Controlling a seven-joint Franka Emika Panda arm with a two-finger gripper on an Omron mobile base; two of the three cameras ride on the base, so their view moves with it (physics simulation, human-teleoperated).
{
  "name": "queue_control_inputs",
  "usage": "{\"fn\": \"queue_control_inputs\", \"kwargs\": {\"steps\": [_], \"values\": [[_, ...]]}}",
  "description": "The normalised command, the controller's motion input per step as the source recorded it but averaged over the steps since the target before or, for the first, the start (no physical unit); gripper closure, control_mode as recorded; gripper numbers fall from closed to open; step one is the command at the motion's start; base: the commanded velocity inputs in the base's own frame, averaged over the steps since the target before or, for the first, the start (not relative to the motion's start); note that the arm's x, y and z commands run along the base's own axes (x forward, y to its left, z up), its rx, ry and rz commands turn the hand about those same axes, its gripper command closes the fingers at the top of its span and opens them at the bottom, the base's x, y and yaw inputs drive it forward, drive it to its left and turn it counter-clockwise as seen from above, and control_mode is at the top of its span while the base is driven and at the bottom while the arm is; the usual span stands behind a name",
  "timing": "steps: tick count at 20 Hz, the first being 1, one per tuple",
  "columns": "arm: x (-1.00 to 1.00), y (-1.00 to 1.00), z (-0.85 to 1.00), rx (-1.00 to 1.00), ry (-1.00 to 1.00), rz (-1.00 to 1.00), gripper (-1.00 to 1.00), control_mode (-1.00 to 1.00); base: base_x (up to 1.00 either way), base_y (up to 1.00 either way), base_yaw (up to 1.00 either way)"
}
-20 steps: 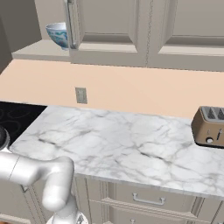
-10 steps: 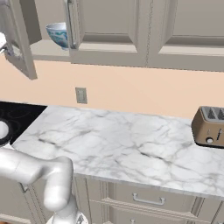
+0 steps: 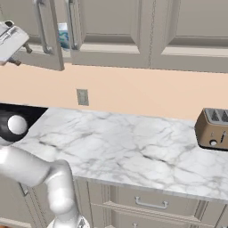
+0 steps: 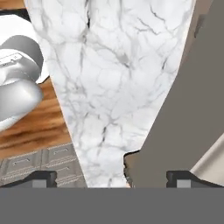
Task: Open the cabinet. Pick the bowls from the counter and place them in the cabinet. Then close the cabinet.
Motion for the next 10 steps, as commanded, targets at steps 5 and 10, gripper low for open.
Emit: {"fn": "queue_control_inputs", "kwargs": {"steps": [5, 10], "values": [[1.00, -0.64, -0.21, 0.11, -0.14, 0.63, -1.00, -1.00, 0.00, 0.00, 0.00], [1.00, -0.48, -0.52, 0.06, -0.18, 0.57, -1.00, -1.00, 0.00, 0.00, 0.00]]}}
